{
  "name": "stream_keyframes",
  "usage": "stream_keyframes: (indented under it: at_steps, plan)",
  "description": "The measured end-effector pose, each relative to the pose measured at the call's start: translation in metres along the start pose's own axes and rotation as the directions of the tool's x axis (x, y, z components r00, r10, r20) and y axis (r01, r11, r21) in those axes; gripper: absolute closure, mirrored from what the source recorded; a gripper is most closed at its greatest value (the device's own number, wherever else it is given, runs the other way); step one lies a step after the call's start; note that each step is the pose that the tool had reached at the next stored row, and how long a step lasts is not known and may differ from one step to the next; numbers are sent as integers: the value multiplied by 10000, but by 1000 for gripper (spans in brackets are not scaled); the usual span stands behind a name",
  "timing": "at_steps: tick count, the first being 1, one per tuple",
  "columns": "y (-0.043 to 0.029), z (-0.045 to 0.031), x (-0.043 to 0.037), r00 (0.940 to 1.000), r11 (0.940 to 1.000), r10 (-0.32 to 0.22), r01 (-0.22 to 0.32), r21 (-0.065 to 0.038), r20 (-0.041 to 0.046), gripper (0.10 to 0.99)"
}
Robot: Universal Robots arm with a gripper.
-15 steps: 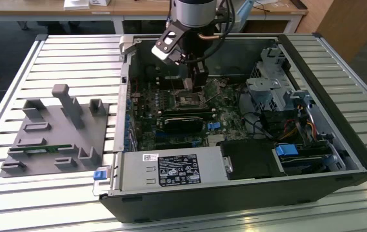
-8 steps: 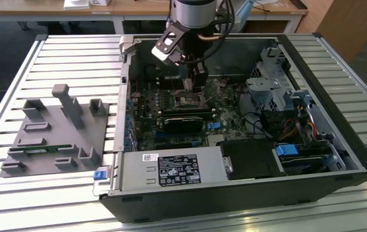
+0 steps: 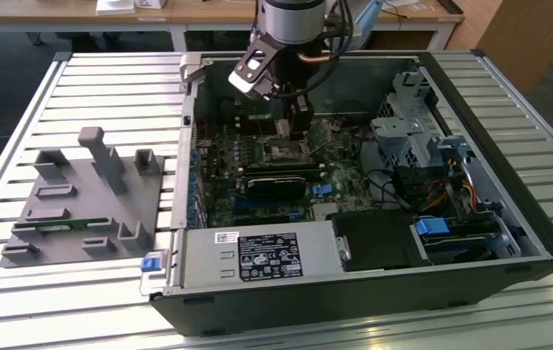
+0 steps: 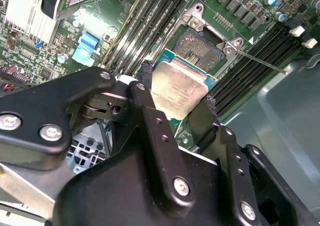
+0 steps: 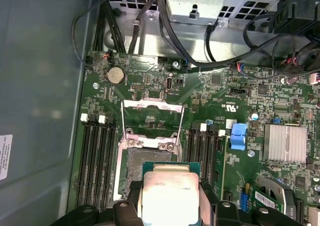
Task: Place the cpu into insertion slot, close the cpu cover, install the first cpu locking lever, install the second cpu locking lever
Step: 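Place the cpu into insertion slot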
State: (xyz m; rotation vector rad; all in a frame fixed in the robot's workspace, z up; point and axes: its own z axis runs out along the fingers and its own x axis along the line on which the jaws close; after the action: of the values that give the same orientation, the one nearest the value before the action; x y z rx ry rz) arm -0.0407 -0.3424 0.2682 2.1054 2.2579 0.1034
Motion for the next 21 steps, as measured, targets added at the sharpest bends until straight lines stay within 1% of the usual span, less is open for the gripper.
stream_keyframes:
  at_steps: [21]
  plan:
    - [-4, 48, 0, 10000, 10000, 0, 0, -2, -1, 549]
